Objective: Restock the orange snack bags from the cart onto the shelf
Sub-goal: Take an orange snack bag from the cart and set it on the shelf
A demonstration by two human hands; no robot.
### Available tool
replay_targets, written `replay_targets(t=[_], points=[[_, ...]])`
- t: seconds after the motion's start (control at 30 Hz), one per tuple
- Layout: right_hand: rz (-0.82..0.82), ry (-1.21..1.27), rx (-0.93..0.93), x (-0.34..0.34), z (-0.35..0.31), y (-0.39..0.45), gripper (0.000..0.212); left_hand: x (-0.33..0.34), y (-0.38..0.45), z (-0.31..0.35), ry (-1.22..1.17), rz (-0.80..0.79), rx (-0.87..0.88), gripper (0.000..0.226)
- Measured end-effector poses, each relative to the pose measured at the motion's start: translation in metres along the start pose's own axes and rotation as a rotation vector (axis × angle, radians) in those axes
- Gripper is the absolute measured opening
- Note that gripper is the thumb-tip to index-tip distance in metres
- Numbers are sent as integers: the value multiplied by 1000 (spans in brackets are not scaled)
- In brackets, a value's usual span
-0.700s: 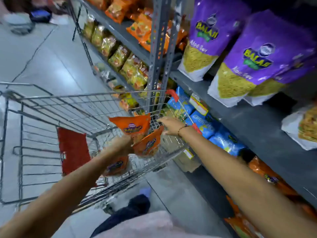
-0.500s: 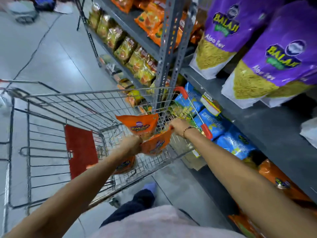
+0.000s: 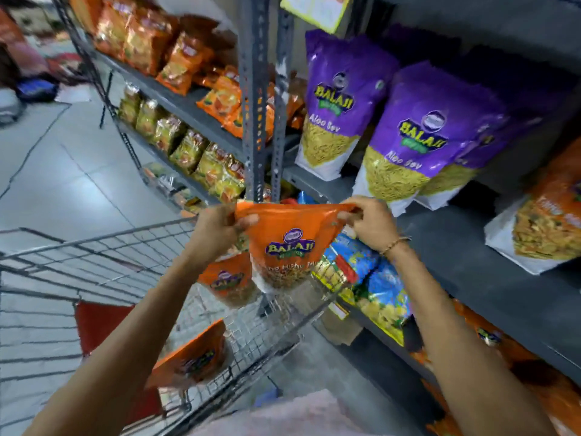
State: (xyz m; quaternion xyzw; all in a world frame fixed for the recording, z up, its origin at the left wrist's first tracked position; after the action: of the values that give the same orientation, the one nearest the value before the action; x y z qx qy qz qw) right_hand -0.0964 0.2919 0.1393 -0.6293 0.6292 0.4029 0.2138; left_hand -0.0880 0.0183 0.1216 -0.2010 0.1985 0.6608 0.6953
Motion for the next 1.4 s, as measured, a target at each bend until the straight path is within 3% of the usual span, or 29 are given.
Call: replay_targets(t=[0.1,0.2,0.33,0.57,0.8,0.97,1.27,1.4], points=[[160,4,0,-56,-10,-20,17,3,6,55,-323,20,82,28],[347,40,-11,-107,-19,-39,13,12,15,116,-398,17,255,30],[630,147,11,-163,-20,-72,9,44,27,186,-440,-34,439,52],[973,150,187,-224,33,-148,17,152,14,259,-543,-263,456,55],[1095,-7,303,-286,84,-207,8,242,-15,312,-601,-434,408,26],[1122,-90,322,-315,111,-223,10,277,-24,340,-623,-493,414,22],[1103,-3,420,-333,149,-219,21,318,-22,357,-686,-503,360,13],[1105,46,428,-332,159,-215,19,327,-20,359,-682,-474,380,25]])
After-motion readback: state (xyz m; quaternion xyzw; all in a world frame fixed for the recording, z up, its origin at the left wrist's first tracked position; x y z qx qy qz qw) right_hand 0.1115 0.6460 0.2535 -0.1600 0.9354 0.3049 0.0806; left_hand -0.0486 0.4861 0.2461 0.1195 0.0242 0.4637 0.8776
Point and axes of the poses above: each hand's wrist, its own y-axis towards the middle knuckle, its own x-axis out of the palm, z = x × y, the point moved 1 cm from there along y, towards the middle knuckle, and after that the axes turned 5 degrees about -x, right-handed, at the moved point
